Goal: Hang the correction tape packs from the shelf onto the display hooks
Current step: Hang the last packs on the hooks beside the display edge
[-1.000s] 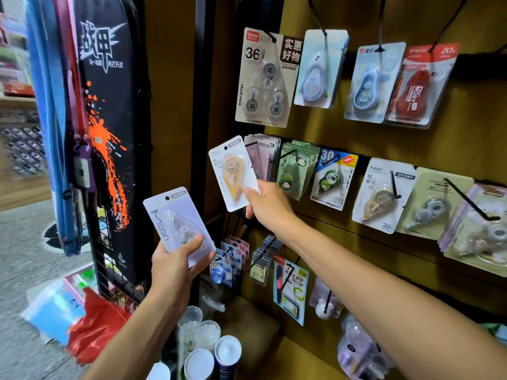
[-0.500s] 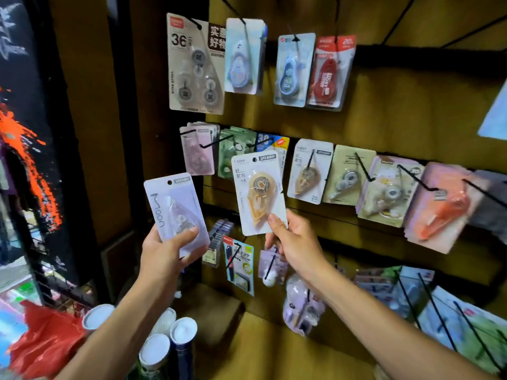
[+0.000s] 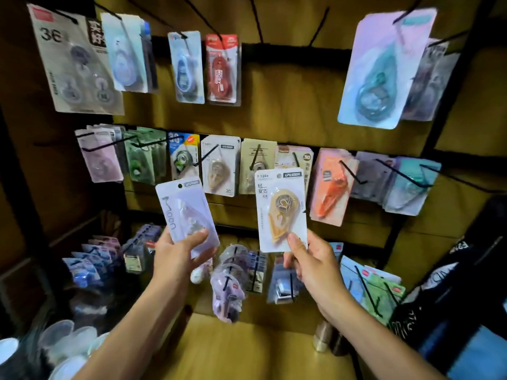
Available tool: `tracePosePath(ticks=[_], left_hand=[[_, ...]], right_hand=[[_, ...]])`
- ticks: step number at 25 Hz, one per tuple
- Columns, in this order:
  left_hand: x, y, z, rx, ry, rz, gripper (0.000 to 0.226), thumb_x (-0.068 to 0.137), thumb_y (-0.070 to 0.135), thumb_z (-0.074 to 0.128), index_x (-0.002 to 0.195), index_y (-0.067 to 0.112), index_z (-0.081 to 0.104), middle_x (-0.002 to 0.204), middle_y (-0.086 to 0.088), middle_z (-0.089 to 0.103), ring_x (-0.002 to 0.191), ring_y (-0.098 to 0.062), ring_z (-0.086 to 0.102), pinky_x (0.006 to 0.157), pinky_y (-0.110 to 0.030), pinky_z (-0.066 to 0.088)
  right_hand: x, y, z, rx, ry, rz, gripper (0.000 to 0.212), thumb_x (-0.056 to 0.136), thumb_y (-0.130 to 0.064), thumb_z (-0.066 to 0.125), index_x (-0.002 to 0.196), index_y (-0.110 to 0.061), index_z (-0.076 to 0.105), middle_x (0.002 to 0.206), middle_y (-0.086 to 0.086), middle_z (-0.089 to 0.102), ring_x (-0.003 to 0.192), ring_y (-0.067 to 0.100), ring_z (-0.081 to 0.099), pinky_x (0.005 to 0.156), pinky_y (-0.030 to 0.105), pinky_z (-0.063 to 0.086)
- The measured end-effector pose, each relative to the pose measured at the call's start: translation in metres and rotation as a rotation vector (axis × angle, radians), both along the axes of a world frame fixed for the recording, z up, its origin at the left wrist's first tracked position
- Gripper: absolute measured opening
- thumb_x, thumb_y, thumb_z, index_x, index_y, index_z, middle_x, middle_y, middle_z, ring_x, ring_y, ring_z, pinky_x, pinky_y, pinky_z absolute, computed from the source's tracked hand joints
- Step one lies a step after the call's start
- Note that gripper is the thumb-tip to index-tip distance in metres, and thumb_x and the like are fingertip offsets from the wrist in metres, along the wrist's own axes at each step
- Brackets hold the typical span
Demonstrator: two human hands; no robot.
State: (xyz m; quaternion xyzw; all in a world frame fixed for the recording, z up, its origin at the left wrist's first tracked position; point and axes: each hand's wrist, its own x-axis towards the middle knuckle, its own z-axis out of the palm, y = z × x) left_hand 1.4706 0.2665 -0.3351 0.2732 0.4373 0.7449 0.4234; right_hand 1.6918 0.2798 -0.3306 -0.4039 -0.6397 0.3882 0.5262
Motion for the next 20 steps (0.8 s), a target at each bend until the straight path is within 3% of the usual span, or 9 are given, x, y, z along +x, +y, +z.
tracePosePath(ticks=[3,5,8,11,16,20], left_hand=[[0.014,0.003,0.000,-0.018,0.006,0.010,0.030,0.084,-0.003,0.067,0.103,0.020,0.062,0.101,-0.007,0.070,0.093,-0.032,0.069,0.079,-0.046,0.059],[0.015,0.002,0.002,-0.022,0.007,0.031,0.032,0.084,-0.003,0.067,0.108,0.018,0.061,0.102,-0.006,0.070,0.091,-0.031,0.069,0.073,-0.042,0.060],[-0.005,-0.007,0.003,-0.010,0.016,0.088,0.035,0.086,-0.003,0.065,0.116,0.014,0.058,0.103,-0.006,0.069,0.090,-0.028,0.069,0.062,-0.033,0.060],[-0.036,-0.019,-0.004,-0.021,0.036,0.138,0.037,0.087,-0.004,0.064,0.119,0.013,0.057,0.107,-0.007,0.068,0.097,-0.031,0.067,0.068,-0.037,0.060],[-0.066,-0.036,-0.014,-0.032,0.030,0.151,0.040,0.087,-0.003,0.063,0.123,0.014,0.055,0.112,-0.009,0.067,0.101,-0.032,0.066,0.077,-0.045,0.059],[-0.076,-0.038,-0.015,-0.019,0.028,0.149,0.037,0.087,-0.002,0.064,0.118,0.016,0.056,0.110,-0.008,0.067,0.098,-0.030,0.068,0.071,-0.040,0.061]], right_hand=[[0.007,0.000,0.003,0.068,-0.073,-0.006,0.020,0.102,-0.028,0.049,0.095,-0.016,0.063,0.057,-0.003,0.054,0.052,0.013,0.046,0.053,0.024,0.038],[-0.005,0.000,0.008,0.107,-0.160,0.017,0.029,0.102,-0.033,0.049,0.091,-0.009,0.060,0.059,-0.002,0.055,0.055,0.016,0.049,0.058,0.034,0.043],[-0.039,0.005,0.019,0.133,-0.256,0.013,0.029,0.101,-0.031,0.048,0.086,-0.009,0.060,0.059,0.001,0.059,0.046,0.002,0.046,0.053,0.022,0.037],[-0.075,0.017,0.030,0.145,-0.325,0.021,0.027,0.101,-0.030,0.048,0.090,-0.012,0.064,0.059,0.000,0.061,0.044,0.002,0.046,0.053,0.024,0.036],[-0.112,0.025,0.030,0.080,-0.353,-0.009,0.025,0.100,-0.031,0.048,0.096,-0.017,0.067,0.062,-0.008,0.058,0.061,0.015,0.056,0.058,0.028,0.043],[-0.119,0.029,0.031,0.040,-0.345,-0.110,0.020,0.098,-0.030,0.047,0.097,-0.019,0.065,0.075,-0.001,0.065,0.065,0.017,0.059,0.054,0.025,0.039]])
